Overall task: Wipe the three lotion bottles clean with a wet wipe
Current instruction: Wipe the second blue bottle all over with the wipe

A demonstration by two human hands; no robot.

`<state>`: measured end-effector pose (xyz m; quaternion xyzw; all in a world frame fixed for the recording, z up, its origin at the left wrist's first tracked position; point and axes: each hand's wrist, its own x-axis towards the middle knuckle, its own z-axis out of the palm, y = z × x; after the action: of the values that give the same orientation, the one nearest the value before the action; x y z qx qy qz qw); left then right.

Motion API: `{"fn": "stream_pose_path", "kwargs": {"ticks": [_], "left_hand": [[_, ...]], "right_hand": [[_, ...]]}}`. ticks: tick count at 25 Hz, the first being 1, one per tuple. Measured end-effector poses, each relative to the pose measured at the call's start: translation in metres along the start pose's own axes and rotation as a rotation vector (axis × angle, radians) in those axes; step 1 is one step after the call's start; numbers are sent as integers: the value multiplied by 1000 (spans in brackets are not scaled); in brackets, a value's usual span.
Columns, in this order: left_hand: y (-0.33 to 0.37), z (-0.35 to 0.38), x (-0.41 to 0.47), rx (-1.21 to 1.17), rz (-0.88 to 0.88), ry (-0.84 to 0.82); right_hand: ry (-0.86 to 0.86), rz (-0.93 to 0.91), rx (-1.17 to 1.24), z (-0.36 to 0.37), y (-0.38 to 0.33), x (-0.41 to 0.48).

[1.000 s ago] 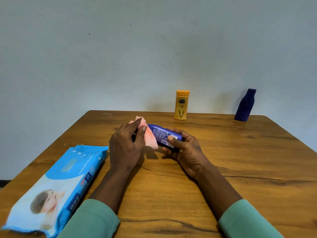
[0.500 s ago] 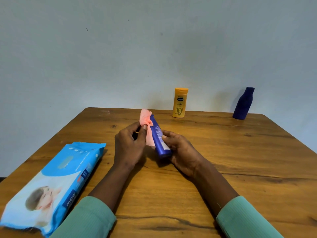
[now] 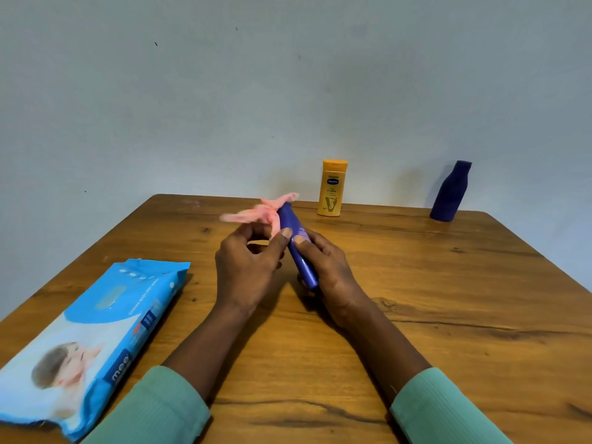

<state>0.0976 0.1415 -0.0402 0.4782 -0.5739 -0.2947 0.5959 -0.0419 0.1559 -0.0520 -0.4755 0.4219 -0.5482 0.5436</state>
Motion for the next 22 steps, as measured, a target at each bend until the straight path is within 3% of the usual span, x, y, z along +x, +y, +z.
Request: {"fn": "stream_pose_path", "kwargs": {"ticks": [6,11,13,17,22], "left_hand": [[-6,-14,15,-153,-25,86],[-12,-24,28,-401,-178,260],[-12,-26,27,-444,-178,195],[-14,-18,17,-356,-45,-110],[-5,-11,11,-605,-200,-113]], "right_hand": [[67,-173,-446,0,7,1],[82,-76,-266,-2,4,0],[55,3,-135,-3,-2,-2],[-104,-38,-51,-8,-6,-6],[-206,40,-71,-19,-9,-5]]}}
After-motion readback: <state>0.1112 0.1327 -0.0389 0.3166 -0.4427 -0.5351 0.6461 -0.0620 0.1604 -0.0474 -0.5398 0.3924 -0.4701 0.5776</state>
